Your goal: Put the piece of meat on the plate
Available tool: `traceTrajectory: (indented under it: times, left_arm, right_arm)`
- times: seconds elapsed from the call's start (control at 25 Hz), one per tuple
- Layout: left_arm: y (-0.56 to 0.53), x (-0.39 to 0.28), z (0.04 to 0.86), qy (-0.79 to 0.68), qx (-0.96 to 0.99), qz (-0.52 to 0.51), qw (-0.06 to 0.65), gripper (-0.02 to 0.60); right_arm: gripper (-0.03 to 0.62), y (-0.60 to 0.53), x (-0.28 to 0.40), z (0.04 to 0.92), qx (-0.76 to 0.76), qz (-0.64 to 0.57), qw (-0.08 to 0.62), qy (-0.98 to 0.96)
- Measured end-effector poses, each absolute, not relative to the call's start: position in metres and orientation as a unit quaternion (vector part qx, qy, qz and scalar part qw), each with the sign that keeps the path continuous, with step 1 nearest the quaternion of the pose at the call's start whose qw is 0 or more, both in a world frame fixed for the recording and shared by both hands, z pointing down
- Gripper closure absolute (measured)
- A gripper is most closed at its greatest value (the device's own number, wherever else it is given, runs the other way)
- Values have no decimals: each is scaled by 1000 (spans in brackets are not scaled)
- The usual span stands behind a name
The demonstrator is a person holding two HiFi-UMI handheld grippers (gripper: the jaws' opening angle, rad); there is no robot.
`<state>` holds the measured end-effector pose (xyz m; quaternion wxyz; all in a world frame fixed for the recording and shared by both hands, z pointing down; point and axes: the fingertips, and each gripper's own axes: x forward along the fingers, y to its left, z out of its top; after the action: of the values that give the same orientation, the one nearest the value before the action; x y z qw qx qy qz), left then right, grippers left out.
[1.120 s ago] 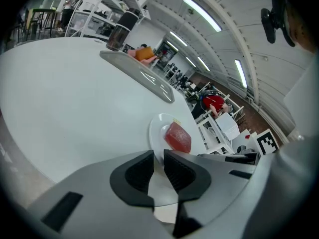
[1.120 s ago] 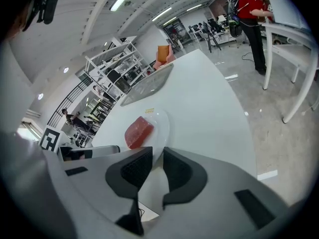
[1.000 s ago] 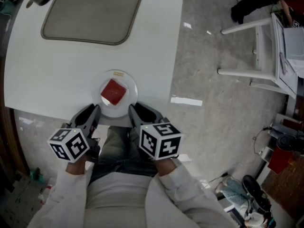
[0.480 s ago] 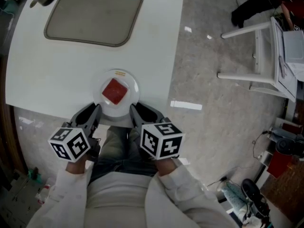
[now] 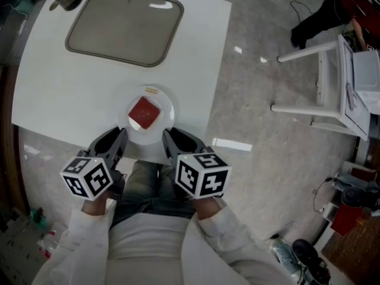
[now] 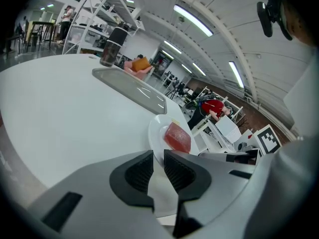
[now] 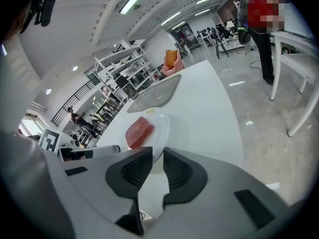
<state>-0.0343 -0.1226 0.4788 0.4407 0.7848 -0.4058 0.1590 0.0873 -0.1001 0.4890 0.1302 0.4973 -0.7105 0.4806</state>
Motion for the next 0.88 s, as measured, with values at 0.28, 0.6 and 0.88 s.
traceTrajectory:
  times: [0.28,0.6,0.88]
  left_arm:
    - [-126,-31,473,-425,781,140,436,514]
    - [-136,-41,474,-433,780,135,432,514]
    - [-165,-57,468,-422,788,136,426,514]
  right_arm:
    - [519,-109,92,483,490,470,130,-723]
    - [519,-122,83,483,482,465,138,-730]
    - [519,-150,66,478,494,460,132,-726]
